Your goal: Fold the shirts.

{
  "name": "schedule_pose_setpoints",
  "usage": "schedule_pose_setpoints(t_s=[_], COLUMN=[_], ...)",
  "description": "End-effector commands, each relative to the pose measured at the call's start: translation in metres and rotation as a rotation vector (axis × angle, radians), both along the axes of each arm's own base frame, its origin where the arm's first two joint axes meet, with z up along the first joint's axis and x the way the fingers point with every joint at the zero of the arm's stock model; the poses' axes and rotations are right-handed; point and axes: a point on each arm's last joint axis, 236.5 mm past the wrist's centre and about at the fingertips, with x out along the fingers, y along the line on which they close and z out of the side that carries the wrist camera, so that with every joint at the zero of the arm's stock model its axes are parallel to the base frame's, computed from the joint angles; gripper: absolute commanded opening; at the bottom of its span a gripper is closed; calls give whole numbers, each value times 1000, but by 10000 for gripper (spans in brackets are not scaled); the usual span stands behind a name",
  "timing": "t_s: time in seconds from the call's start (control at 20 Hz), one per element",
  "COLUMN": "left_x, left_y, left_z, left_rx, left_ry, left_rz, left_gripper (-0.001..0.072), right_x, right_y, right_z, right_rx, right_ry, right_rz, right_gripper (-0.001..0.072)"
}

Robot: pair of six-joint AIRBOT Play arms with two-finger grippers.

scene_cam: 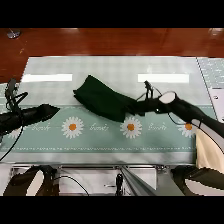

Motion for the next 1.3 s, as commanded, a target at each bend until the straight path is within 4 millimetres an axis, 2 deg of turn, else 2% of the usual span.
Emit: schedule_pose_setpoints(t_s=[0.0,0.1,0.15,0.25,0.35,0.45,0.55,0.7,0.85,0.95,1.05,1.15,1.25], left_x=[0,0,-1,-1,-1,-1,-2,-2,-1,-1,2,2,2], left_y=[0,0,0,0,0,-1,-1,-1,-1,0,1,2,2], left_z=[0,0,0,0,0,0,-1,-1,-1,0,1,1,1], left_rx=[-1,-1,-1,-1,-1,-2,-2,-2,-2,-1,2,2,2], left_ry=[1,2,3,3,3,4,6,6,6,2,-6,-8,-8], left_rz=[0,-1,-2,-2,-2,-3,-5,-5,-5,-1,6,9,9], left_gripper=[29,29,29,29,29,29,29,30,30,29,29,30,30], right_x=[50,70,74,77,87,92,88,61,18,-16,-49,-80,-119], right_y=[14,6,2,-14,-49,-98,-152,-230,-312,-355,-382,-400,-420], right_z=[95,161,189,236,271,300,318,325,309,298,291,289,274], right_rx=[-67,-133,-153,-179,-223,-259,-291,-342,-504,-595,-657,-696,-745], right_ry=[-260,-386,-440,-510,-545,-558,-540,-432,-265,-144,-53,-12,75], right_rz=[141,158,173,177,115,18,-87,-254,-420,-504,-557,-650,-760], right_gripper=[17,16,16,17,17,17,17,17,17,17,17,18,18])
